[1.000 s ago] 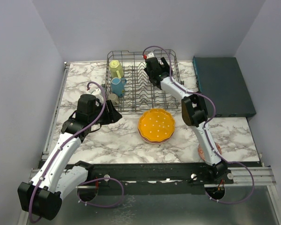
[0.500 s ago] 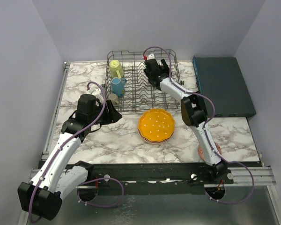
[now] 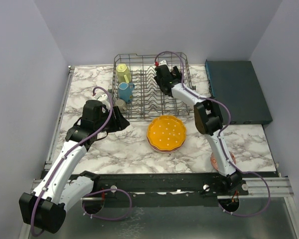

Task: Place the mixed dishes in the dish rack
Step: Turn the bowl upside down on the dish rack.

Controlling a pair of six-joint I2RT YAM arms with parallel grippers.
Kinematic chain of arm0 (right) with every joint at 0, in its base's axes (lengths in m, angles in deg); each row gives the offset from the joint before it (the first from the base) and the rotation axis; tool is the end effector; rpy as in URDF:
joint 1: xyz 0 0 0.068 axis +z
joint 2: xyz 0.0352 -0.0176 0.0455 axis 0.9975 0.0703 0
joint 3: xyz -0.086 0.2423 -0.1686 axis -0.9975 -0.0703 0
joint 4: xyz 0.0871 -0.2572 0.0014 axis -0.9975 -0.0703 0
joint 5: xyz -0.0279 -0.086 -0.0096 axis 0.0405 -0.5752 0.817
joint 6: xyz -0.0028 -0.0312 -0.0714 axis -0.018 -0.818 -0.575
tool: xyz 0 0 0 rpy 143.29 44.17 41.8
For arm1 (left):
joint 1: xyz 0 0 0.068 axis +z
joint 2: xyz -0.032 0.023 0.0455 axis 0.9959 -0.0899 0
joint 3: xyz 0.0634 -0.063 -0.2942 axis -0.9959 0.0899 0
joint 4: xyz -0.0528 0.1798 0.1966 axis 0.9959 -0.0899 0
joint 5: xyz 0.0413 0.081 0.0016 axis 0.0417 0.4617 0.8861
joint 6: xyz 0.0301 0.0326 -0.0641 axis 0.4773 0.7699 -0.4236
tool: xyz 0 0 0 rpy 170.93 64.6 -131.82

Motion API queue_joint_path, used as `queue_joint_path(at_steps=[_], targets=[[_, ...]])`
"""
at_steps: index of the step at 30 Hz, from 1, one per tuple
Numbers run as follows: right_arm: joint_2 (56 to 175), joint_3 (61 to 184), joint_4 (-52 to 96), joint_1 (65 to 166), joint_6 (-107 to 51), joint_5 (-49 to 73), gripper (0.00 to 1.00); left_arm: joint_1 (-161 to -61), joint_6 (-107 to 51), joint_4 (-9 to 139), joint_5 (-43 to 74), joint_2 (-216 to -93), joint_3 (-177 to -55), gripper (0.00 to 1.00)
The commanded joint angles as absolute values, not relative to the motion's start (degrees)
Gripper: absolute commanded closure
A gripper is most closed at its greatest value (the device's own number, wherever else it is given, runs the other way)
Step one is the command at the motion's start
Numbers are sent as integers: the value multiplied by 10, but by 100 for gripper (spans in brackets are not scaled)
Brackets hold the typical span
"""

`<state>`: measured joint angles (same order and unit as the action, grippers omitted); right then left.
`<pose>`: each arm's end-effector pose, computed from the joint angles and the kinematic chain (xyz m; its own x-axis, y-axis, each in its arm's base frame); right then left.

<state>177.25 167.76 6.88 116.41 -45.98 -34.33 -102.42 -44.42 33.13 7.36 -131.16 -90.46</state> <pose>0.5541 0.2775 0.1745 -0.5243 -0.4860 -0.6993 -0.0746 0.8442 -0.5308 0.1936 -0.0813 0.3060 -0.7259 -0.2442 -0.6430 0.1924 0.8254 -0.5307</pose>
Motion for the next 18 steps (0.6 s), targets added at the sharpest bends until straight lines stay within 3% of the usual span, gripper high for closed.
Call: queue_joint_path(at_steps=[1,18], targets=[[1711,1662,47,1170,-417,-316,4,-1021,-436,324,92,-1316,-901,47],[1586,1608,-44,1184,-348,-279,4,-1021,-437,321,95,-1331,-901,47]])
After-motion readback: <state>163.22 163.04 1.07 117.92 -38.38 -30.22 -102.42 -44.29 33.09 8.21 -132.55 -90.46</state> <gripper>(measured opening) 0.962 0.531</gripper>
